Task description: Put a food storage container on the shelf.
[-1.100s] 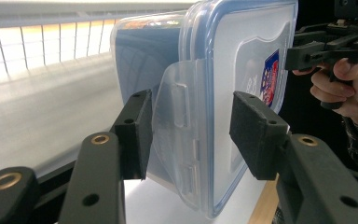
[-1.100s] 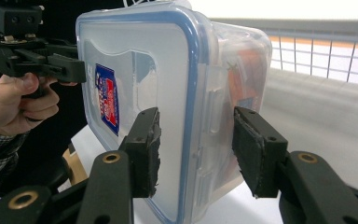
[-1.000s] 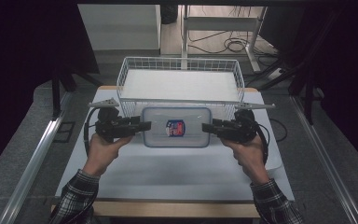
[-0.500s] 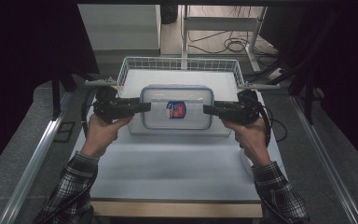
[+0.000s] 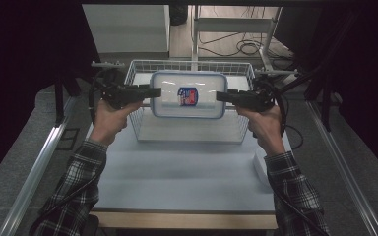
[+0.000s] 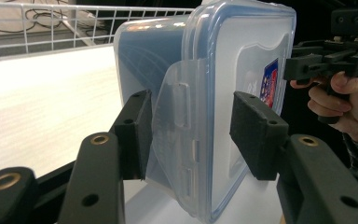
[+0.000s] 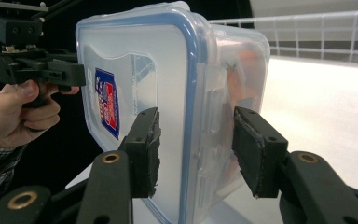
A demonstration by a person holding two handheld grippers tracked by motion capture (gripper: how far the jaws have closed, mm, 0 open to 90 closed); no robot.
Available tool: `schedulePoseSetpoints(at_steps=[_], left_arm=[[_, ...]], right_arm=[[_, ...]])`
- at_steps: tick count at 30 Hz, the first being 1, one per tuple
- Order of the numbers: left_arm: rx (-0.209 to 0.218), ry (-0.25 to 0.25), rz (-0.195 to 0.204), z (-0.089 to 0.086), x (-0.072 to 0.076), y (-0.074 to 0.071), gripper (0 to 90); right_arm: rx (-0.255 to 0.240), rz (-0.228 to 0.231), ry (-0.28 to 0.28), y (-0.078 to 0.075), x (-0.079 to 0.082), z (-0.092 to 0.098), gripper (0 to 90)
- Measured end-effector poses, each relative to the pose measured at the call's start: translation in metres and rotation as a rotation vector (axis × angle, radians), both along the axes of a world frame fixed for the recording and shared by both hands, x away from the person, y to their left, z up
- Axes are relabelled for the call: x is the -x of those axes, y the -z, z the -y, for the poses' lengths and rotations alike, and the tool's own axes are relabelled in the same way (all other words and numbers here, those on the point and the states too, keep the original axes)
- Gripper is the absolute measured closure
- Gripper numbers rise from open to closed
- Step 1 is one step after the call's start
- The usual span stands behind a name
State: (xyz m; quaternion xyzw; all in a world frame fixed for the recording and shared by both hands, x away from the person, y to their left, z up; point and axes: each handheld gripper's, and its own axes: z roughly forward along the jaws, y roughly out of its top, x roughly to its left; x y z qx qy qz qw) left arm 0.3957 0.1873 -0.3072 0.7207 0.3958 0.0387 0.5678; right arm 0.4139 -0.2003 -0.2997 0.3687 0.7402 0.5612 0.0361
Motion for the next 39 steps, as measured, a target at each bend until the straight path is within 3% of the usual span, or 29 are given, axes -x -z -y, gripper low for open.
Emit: schedulePoseSetpoints(at_steps=[7,22,28,39], left_arm=[[0.017,-0.003,-0.009,0.002,-0.019,-0.001,49.6],[0.045,-0.028,-0.039,0.002,-0.05,0.007,48.6],[0.051,-0.032,-0.035,0.001,-0.054,0.008,48.4],[0.019,-0.03,0.015,0.004,-0.052,0.011,44.5]], right_arm=[[-0.002,-0.001,0.024,-0.007,-0.016,0.001,51.9],[-0.014,-0.038,0.063,-0.001,-0.045,-0.001,51.5],[-0.026,-0.051,0.07,0.0,-0.051,-0.001,51.0],[-0.048,-0.053,0.079,0.003,-0.055,-0.001,50.2]])
